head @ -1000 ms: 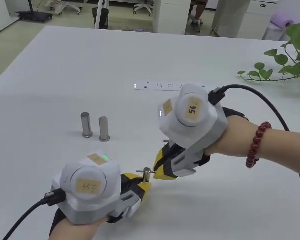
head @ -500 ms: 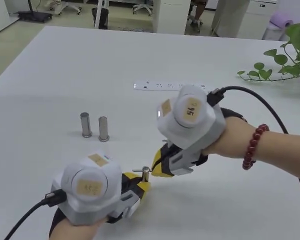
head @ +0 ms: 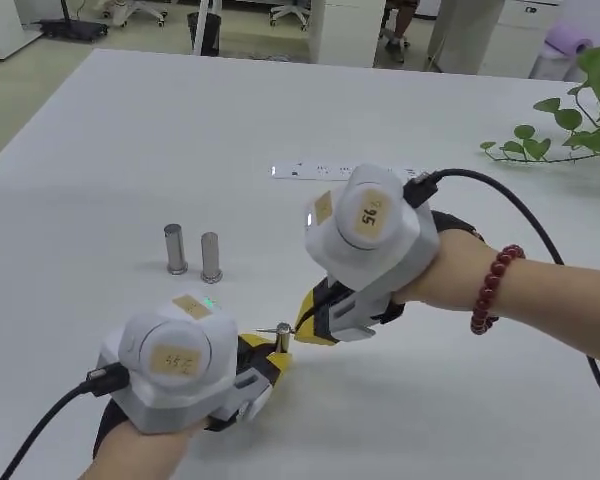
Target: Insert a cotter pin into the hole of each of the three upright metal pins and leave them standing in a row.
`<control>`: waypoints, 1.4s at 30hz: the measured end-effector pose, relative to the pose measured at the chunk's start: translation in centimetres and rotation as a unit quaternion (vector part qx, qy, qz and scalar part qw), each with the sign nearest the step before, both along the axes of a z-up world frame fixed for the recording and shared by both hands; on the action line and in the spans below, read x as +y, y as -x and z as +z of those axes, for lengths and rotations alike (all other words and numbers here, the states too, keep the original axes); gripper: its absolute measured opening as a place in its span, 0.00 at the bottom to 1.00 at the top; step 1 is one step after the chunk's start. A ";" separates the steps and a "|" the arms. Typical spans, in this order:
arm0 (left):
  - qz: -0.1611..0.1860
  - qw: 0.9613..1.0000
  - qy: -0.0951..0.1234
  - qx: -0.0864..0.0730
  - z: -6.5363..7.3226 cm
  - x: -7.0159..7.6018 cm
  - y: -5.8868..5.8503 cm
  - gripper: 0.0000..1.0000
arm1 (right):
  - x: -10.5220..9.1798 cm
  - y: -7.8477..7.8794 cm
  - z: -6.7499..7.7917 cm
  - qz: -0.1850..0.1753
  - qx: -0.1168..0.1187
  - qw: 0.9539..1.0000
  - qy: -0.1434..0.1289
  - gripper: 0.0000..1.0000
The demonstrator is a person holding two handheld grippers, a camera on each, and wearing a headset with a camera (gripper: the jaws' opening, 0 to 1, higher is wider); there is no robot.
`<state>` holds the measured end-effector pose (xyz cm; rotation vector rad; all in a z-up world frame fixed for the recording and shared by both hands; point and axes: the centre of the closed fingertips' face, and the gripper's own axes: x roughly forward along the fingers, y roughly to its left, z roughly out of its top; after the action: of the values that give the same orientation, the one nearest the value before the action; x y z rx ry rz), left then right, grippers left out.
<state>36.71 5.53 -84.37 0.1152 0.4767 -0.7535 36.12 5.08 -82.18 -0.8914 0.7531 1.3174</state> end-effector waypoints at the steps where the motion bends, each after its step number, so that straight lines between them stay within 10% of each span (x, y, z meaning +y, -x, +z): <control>1: 0.001 1.000 0.000 0.000 0.0 0.1 -0.1 0.07 | 0.1 -0.2 0.0 0.000 -0.001 1.000 0.000 0.05; 42: 0.005 1.000 -0.004 0.003 -0.2 1.7 -1.9 0.14 | 1.6 -1.8 -0.1 -0.043 0.004 0.998 -0.040 0.12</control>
<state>38.56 7.25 -84.60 0.1174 0.4862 -0.7423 37.91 6.72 -82.28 -0.7821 0.7330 1.2676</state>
